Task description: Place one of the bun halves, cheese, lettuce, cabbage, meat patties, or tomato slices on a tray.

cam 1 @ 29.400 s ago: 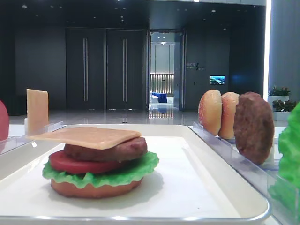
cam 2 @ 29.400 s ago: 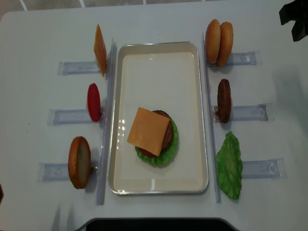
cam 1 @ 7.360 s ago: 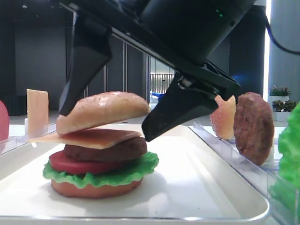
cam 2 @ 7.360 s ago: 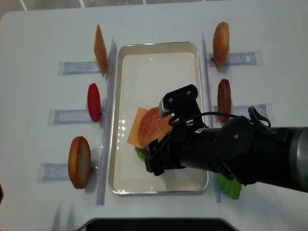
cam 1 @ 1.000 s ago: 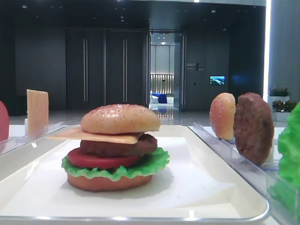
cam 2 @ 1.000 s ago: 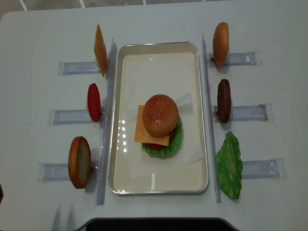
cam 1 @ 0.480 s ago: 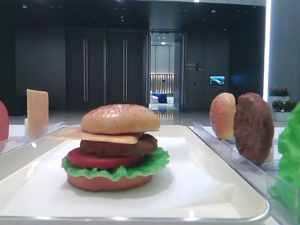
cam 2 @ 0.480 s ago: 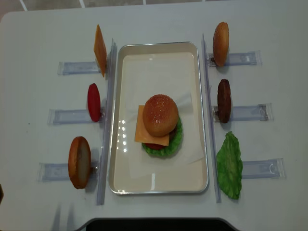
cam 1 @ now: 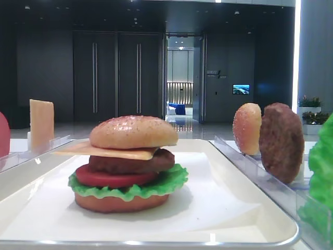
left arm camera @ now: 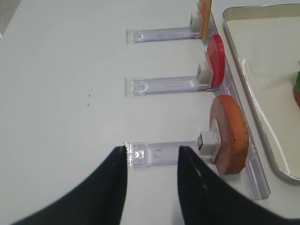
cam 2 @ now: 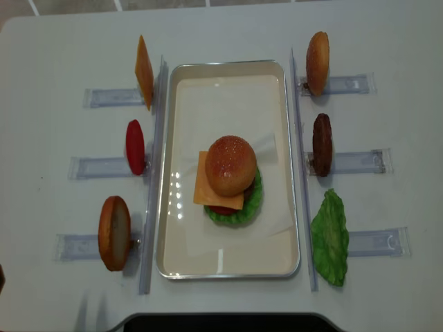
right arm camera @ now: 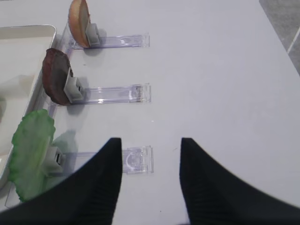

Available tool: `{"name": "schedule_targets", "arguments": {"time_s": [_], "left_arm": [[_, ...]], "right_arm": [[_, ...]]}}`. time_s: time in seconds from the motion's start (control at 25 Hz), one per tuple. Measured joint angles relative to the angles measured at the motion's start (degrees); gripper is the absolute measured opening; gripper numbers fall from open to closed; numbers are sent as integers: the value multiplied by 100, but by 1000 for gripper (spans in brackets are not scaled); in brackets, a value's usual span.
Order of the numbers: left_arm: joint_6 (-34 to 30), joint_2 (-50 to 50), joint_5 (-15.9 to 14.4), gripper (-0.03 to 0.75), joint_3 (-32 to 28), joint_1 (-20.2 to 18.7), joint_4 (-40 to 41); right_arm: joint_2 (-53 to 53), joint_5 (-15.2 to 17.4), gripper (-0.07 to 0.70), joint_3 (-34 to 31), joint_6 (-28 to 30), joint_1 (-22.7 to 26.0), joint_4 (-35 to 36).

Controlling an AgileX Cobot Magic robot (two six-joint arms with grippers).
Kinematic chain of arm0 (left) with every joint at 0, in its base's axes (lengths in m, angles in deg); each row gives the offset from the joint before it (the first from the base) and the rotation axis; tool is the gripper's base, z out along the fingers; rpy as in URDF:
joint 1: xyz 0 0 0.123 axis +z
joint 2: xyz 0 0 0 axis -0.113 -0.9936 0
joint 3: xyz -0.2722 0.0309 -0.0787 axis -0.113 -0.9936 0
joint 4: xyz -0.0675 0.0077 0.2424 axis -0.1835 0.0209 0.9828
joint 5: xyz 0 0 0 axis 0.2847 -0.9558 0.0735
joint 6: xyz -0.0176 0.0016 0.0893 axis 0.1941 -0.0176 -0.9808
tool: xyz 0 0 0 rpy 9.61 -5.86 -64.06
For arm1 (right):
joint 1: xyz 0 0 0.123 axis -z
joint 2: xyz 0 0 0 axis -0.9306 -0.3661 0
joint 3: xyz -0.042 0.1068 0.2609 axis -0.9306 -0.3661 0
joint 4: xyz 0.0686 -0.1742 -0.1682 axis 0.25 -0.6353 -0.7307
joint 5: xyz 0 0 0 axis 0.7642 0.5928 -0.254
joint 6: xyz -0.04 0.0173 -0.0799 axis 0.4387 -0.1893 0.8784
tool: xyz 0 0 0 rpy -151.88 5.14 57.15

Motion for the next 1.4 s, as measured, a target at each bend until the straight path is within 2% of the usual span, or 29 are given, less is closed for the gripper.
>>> {"name": "schedule_targets", "arguments": {"time_s": [1.4], "left_arm": [[5,0,0,282,0,0,0]], "right_arm": [[0,-12,286,0,50,0,10]]}}
